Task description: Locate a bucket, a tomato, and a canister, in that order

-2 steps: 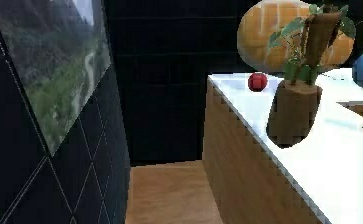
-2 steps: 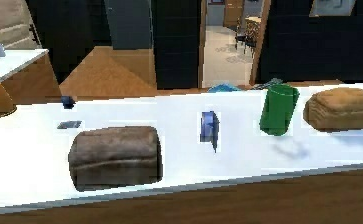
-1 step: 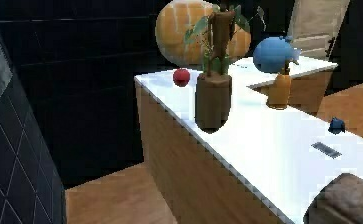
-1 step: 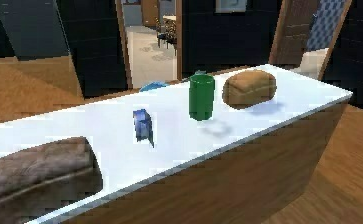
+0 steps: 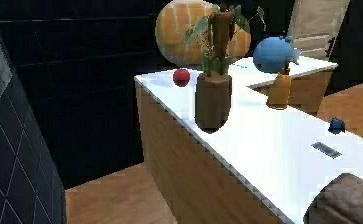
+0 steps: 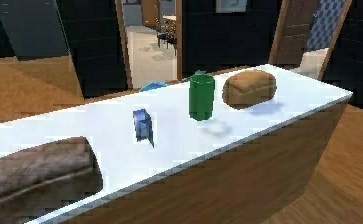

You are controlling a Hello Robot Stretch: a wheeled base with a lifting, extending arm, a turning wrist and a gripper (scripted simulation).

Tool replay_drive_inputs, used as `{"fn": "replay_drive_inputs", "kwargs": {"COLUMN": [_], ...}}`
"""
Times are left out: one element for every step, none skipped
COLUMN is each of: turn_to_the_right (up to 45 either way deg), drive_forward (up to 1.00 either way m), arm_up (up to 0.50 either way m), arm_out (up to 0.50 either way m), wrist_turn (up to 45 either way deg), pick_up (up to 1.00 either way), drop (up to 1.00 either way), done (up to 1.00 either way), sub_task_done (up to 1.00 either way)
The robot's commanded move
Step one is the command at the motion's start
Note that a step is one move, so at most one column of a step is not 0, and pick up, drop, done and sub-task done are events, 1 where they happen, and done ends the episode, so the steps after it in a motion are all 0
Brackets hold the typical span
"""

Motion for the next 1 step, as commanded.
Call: {"fn": "replay_drive_inputs", "kwargs": {"turn_to_the_right": [45.0], "drive_forward": [0.00], "arm_up": [0.00], "arm_out": [0.00], "wrist_turn": [0.0], "pick_up": [0.00], "drop": [0.00], "done": [0.00], "sub_task_done": [0.00]}}
